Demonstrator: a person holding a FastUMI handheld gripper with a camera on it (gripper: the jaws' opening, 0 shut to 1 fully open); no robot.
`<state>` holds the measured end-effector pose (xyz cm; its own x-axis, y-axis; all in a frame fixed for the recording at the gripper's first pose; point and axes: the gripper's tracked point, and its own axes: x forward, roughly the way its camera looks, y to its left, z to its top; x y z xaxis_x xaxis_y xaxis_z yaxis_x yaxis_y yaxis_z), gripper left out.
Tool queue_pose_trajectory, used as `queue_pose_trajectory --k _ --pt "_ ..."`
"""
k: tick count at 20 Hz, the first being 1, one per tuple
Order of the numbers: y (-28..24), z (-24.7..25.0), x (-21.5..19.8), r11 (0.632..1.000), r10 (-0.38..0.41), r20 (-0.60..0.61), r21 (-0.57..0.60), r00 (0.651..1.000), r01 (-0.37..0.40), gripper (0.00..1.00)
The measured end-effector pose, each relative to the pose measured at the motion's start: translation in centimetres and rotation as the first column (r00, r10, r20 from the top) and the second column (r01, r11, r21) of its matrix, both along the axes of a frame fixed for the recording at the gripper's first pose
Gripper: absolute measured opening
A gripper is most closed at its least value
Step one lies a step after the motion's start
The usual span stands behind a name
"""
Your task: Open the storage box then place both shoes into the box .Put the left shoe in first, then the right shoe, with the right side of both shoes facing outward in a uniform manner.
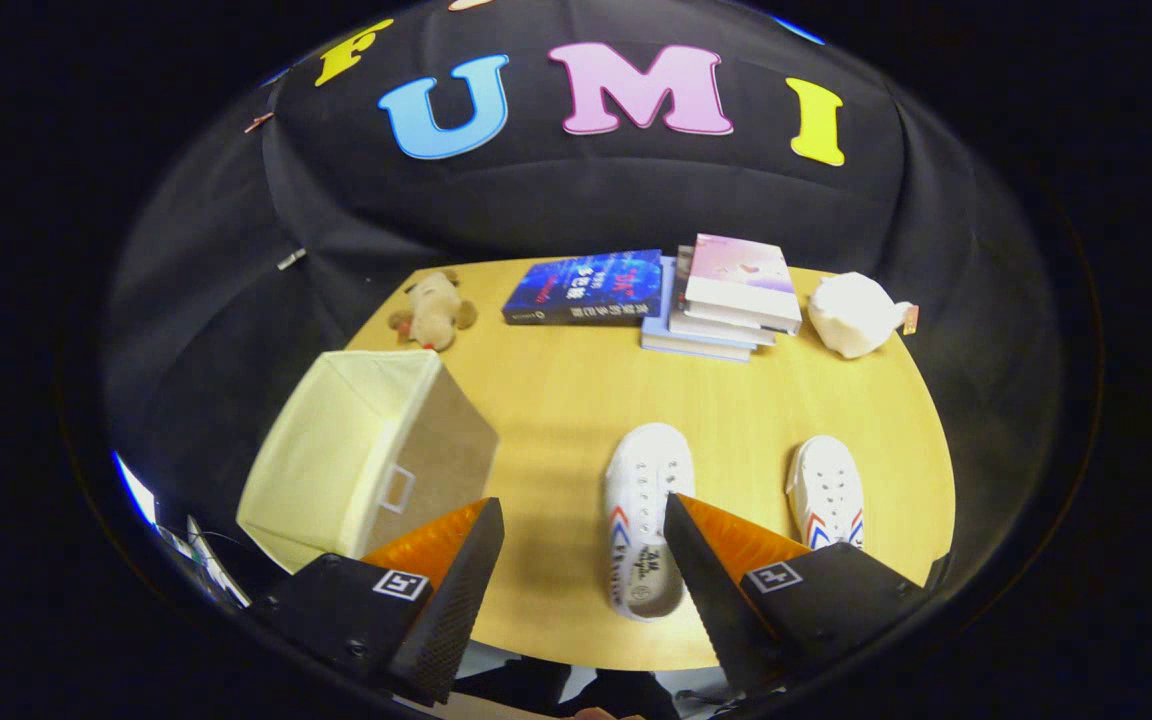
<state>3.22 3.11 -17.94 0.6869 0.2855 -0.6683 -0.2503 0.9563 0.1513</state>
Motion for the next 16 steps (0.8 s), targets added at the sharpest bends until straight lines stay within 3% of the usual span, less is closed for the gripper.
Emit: queue_pose_trajectory --k 9,14,16 --pt "-5.9 -11.4 2.2 0.996 0.047 -0.165 -0.07 0.985 -0.059 0.99" --pt "-6.0 -14.8 2.2 0.993 0.076 -0.235 -0.07 0.969 -0.094 0.87" --pt "-5.4 -14.8 2.3 0.997 0.075 -0.251 -0.016 0.965 -0.082 0.83"
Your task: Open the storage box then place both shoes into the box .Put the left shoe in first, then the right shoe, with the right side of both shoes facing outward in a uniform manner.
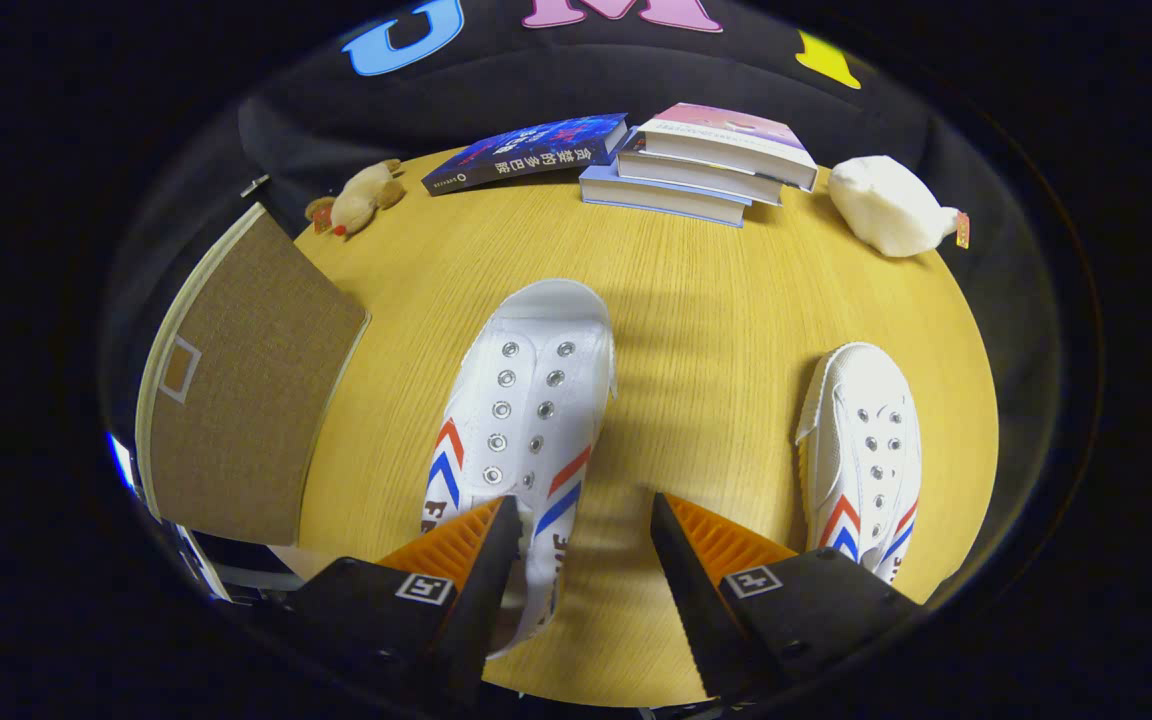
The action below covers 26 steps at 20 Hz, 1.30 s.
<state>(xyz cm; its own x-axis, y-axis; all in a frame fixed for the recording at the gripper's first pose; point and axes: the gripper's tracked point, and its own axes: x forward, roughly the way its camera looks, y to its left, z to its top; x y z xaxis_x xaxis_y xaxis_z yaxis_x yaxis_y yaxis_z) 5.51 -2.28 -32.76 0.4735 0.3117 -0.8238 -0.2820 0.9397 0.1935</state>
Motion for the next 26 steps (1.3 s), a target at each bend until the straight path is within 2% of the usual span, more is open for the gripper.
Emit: queue_pose_trajectory --k 3,6,7,8,9,10,17,22,26 --pt "1.0 -0.2 -0.4 0.997 -0.008 -0.057 0.082 0.998 0.013 0.64" --pt "1.4 0.0 -0.5 0.991 -0.028 -0.098 0.128 0.995 0.04 0.28" --pt "1.4 -0.3 -0.3 0.991 -0.032 -0.099 0.129 0.995 0.045 0.27" --pt "1.2 -0.1 -0.4 0.989 -0.048 -0.097 0.135 0.994 0.061 0.19" --pt "0.9 -0.1 -0.4 0.986 -0.066 -0.095 0.144 0.993 0.079 0.15" --pt "1.2 0.1 -0.5 0.987 -0.059 -0.091 0.143 0.994 0.072 0.07" --pt "1.1 3.3 -1.1 0.972 -0.118 -0.11 0.19 0.987 0.138 0.05" --pt "0.6 10.6 -2.4 0.964 -0.171 -0.046 0.198 0.984 0.176 0.05" --pt "3.4 18.2 -3.6 0.95 -0.2 0.025 0.25 0.98 0.187 0.05"
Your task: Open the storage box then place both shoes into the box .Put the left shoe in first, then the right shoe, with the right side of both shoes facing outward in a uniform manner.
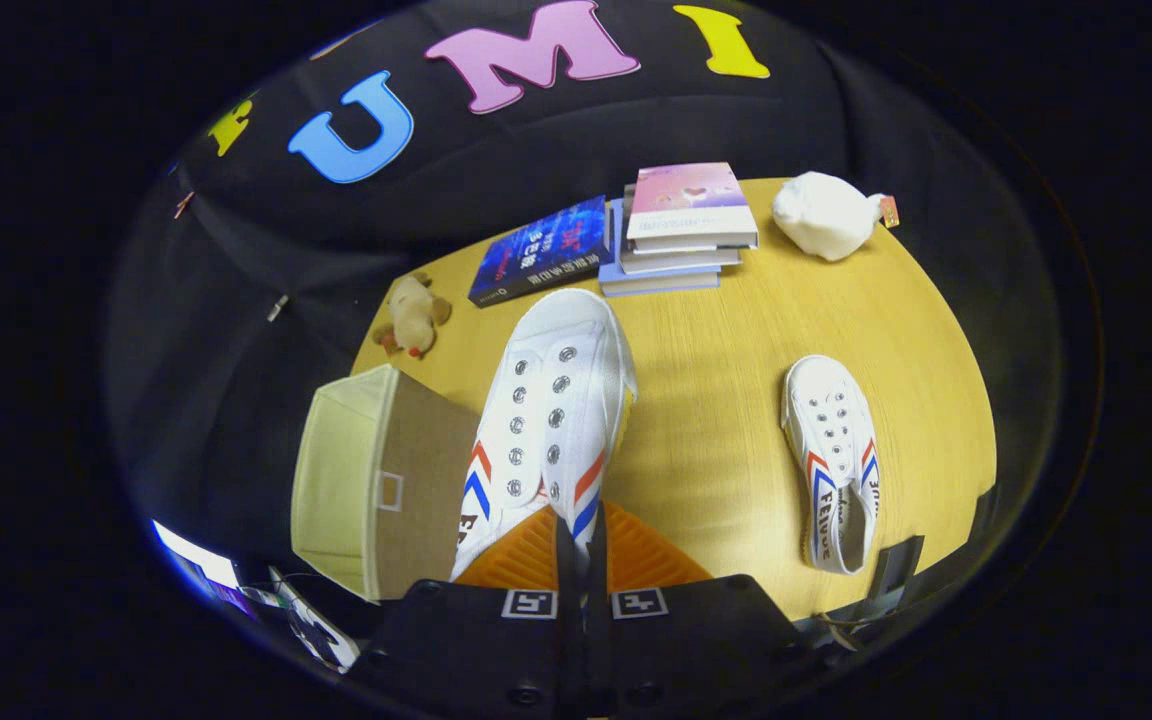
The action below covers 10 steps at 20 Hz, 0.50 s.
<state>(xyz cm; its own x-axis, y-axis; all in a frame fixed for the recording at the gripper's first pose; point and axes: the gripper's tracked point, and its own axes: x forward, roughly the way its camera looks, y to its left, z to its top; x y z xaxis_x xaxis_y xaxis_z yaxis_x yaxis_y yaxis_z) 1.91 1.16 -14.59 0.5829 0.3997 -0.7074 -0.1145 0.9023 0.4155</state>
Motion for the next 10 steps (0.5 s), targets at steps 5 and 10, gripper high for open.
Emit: queue_pose_trajectory --k 5,10 --pt "7.5 6.6 -2.6 0.997 0.005 0.065 0.08 0.998 -0.01 0.05" --pt "16.8 8.1 -4.2 0.985 0.057 0.052 0.16 0.997 -0.064 0.05"
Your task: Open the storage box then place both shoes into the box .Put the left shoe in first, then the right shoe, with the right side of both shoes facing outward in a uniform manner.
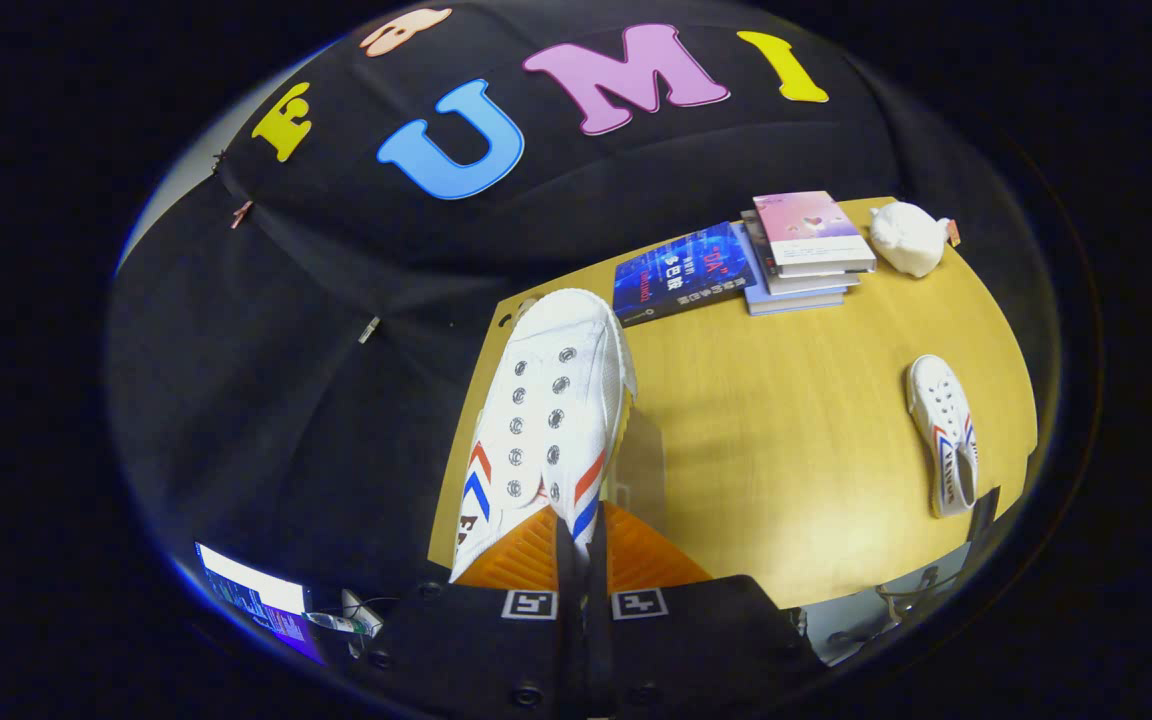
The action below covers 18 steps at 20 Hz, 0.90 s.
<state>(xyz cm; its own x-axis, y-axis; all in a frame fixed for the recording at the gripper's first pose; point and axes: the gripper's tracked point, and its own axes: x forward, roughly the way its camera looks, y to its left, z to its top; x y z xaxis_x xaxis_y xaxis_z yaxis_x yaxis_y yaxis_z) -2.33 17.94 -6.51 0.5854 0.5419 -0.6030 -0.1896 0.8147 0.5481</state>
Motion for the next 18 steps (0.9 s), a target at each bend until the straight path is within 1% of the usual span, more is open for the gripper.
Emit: queue_pose_trajectory --k 4,7,9,14,18 --pt "6.0 -1.6 -0.8 0.998 0.062 -0.017 -0.013 0.998 -0.062 0.05" --pt "9.1 -4.2 -0.7 0.995 0.086 -0.045 -0.044 0.995 -0.088 0.05" --pt "10.2 -6.1 -0.5 0.992 0.093 -0.075 -0.076 0.993 -0.099 0.05" --pt "11.8 -10.7 -0.4 0.981 0.079 -0.148 -0.167 0.986 -0.103 0.05" --pt "13.1 -14.2 -0.1 0.962 0.074 -0.203 -0.245 0.976 -0.124 0.05"
